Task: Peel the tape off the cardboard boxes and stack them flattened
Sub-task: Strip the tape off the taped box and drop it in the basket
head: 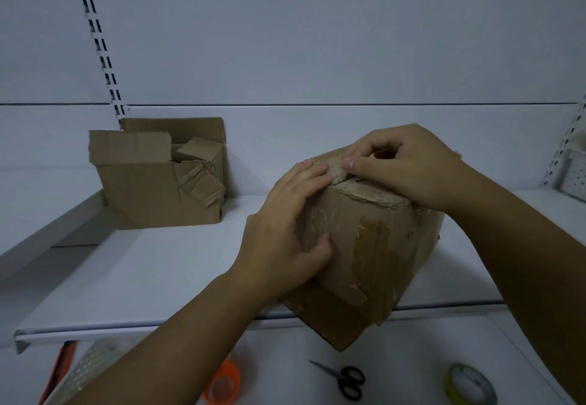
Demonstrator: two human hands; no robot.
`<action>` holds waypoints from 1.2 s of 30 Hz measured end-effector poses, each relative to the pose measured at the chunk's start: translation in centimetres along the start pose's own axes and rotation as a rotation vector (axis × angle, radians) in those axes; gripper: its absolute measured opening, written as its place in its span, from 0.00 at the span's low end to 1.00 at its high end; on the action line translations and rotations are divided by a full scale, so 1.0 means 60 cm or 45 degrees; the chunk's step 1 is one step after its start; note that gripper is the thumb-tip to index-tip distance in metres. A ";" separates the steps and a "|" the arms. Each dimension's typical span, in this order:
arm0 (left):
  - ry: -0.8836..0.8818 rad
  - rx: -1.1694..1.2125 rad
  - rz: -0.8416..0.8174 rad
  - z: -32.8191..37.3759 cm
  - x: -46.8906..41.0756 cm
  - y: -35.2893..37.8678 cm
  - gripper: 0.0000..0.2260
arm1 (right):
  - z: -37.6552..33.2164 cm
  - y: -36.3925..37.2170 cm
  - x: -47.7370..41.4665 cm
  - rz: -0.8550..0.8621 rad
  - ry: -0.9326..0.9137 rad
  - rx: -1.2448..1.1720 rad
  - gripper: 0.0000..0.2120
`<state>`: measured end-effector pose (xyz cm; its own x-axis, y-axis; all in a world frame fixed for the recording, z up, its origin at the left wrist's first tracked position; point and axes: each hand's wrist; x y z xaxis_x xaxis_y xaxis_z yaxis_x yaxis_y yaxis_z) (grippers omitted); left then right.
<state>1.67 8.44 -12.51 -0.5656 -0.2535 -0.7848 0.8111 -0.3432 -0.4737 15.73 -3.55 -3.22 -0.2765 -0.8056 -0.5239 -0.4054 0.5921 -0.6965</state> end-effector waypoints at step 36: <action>0.121 -0.026 0.009 -0.011 -0.019 -0.015 0.26 | 0.006 0.007 -0.005 0.095 -0.007 0.003 0.14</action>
<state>1.69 9.62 -11.46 -0.5438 -0.1683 -0.8222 0.8184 -0.3230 -0.4752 15.97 -3.05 -3.53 -0.3011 -0.7592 -0.5770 -0.3817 0.6505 -0.6566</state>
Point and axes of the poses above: each hand's wrist, its own x-axis away from the middle knuckle, its own y-axis out of the palm, z = x × y, and after that the axes turned 4 degrees about -y, right-handed
